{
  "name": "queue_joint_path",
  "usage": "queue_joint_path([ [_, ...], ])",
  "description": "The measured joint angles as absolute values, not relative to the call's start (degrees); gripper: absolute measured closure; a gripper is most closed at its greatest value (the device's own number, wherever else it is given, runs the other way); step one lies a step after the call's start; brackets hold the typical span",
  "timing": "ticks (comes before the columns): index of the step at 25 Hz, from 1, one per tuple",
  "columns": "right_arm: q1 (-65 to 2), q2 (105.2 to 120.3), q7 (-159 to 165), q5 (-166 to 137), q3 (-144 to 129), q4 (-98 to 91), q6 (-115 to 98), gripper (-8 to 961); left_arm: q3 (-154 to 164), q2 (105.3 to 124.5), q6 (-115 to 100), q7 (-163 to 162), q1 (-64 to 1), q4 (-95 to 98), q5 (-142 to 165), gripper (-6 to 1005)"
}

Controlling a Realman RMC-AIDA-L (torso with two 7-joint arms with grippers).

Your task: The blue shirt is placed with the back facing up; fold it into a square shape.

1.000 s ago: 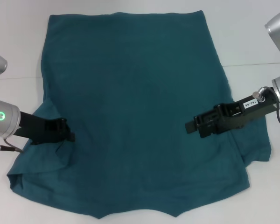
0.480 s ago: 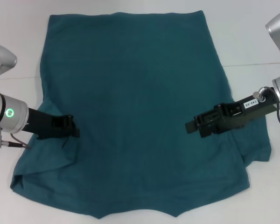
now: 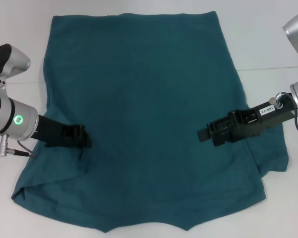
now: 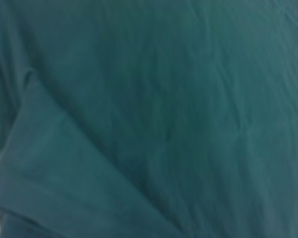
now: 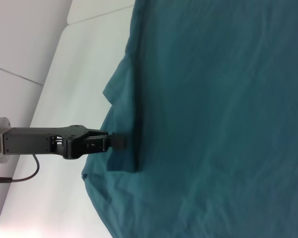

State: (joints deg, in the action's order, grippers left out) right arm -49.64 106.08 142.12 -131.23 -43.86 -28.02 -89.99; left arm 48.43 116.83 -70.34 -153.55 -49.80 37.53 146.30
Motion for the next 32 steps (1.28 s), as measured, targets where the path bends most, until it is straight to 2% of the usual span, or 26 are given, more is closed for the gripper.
queue_joint_path([
  [3, -49.5, 106.08, 142.1, -131.2, -43.9, -28.0, -89.9, 249, 50.2, 117.22, -70.7, -152.6, -49.3, 39.4, 146.3, 861],
  [11, -49.5, 106.08, 142.1, -131.1, -43.8, -28.1, -89.8, 250, 49.7, 121.05, -72.4, -146.8, -45.7, 48.3, 144.1, 694],
  [13, -49.5, 106.09, 142.1, -131.1, -43.8, -28.1, -89.7, 250, 47.5, 120.44, -70.8, -151.3, -44.9, 48.3, 144.2, 652],
  [16, -49.5, 106.09, 142.1, -131.1, -43.8, -28.1, -89.8, 250, 43.5, 118.66, -69.1, -156.2, -43.6, 47.2, 143.9, 531],
  [19, -49.4, 106.08, 142.1, -131.1, -43.8, -28.1, -89.8, 250, 39.5, 117.91, -68.2, -157.3, -42.6, 46.4, 143.9, 410],
  [26, -49.5, 106.08, 142.1, -131.1, -43.8, -28.3, -89.7, 250, 36.3, 116.50, -62.5, -157.4, -41.8, 41.6, 143.7, 371],
  [32, -49.8, 106.08, 142.2, -131.1, -43.8, -28.2, -89.7, 250, 36.3, 116.37, -56.6, -157.4, -42.6, 38.2, 143.6, 371],
])
